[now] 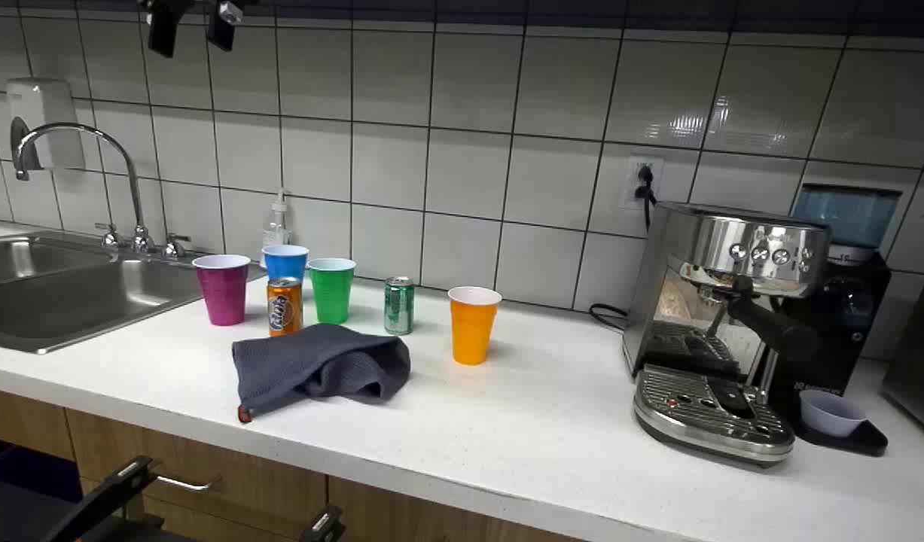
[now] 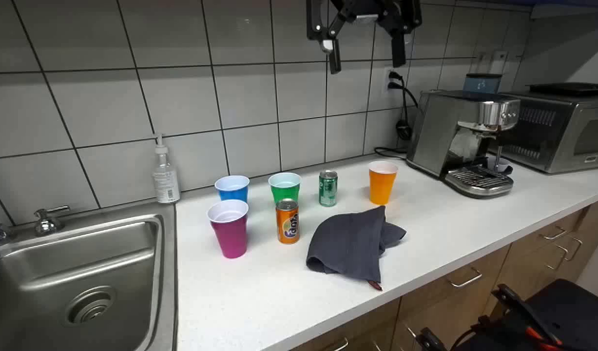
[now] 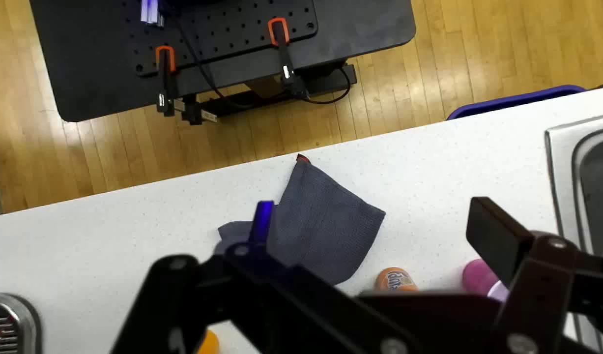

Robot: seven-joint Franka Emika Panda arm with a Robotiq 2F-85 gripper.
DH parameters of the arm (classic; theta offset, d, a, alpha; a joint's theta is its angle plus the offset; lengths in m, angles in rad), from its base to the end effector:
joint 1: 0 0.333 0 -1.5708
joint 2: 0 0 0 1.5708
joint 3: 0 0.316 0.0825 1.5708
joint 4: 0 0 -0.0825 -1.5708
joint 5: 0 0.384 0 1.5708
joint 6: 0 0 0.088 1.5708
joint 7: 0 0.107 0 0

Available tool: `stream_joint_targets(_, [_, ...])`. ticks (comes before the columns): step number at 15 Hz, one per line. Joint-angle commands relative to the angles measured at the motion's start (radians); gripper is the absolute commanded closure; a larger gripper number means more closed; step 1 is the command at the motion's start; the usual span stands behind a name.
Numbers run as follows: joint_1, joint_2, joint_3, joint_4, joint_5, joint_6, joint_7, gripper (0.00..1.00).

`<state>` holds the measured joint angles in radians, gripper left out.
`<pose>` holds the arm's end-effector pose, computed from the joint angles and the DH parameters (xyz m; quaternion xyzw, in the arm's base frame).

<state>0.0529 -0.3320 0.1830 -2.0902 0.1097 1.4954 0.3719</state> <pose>0.4096 0.1196 0.5393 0.9876 -0.0793 -0.1348 0.0150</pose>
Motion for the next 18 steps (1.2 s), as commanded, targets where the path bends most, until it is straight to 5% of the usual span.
stream_joint_targets(1, [0.007,0.002,-0.006,0.002,-0.002,-0.002,0.002,0.00])
stream_joint_targets(18, [0.018,-0.032,0.013,-0.082,-0.068,0.069,0.002,0.00])
